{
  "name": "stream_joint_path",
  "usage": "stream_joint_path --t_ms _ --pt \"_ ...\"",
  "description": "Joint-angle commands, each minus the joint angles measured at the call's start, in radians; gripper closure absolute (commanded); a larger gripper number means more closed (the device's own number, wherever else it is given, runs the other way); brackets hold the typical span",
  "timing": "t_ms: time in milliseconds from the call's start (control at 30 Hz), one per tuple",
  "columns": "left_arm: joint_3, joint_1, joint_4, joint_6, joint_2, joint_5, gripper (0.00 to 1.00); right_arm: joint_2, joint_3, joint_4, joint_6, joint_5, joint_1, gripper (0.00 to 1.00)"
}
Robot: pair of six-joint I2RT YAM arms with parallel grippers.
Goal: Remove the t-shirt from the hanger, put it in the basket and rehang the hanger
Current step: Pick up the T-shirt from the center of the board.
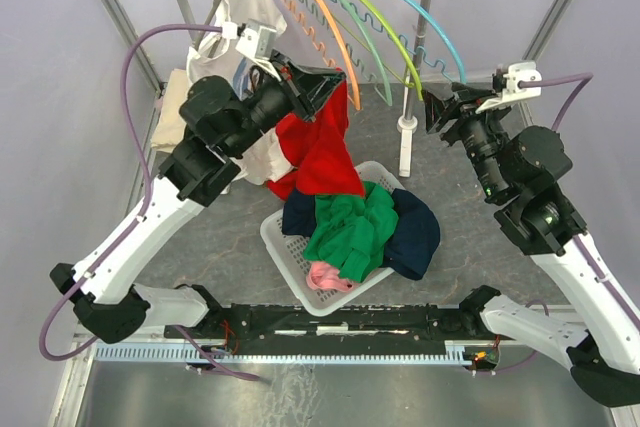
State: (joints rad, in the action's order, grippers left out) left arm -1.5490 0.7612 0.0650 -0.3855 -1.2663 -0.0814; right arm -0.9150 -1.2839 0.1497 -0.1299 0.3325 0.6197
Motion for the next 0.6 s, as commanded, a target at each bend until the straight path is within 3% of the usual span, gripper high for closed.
stream_joint_path --t_ms 0,300,567 --pt "-0.113 0.009 -0.143 0.007 0.025 -0.129 0.97 0.020 0.005 -0.025 -0.007 0.032 -0.003 0.37" --pt "-0.194 0.017 -0.170 -0.063 -0.003 -0.224 0.97 0.031 0.016 -0.023 -0.006 0.048 -0.003 0.37" --pt "-0.057 0.022 -0.156 -0.107 0.050 -0.255 0.97 0.043 0.029 -0.028 -0.004 0.075 -0.002 0.37"
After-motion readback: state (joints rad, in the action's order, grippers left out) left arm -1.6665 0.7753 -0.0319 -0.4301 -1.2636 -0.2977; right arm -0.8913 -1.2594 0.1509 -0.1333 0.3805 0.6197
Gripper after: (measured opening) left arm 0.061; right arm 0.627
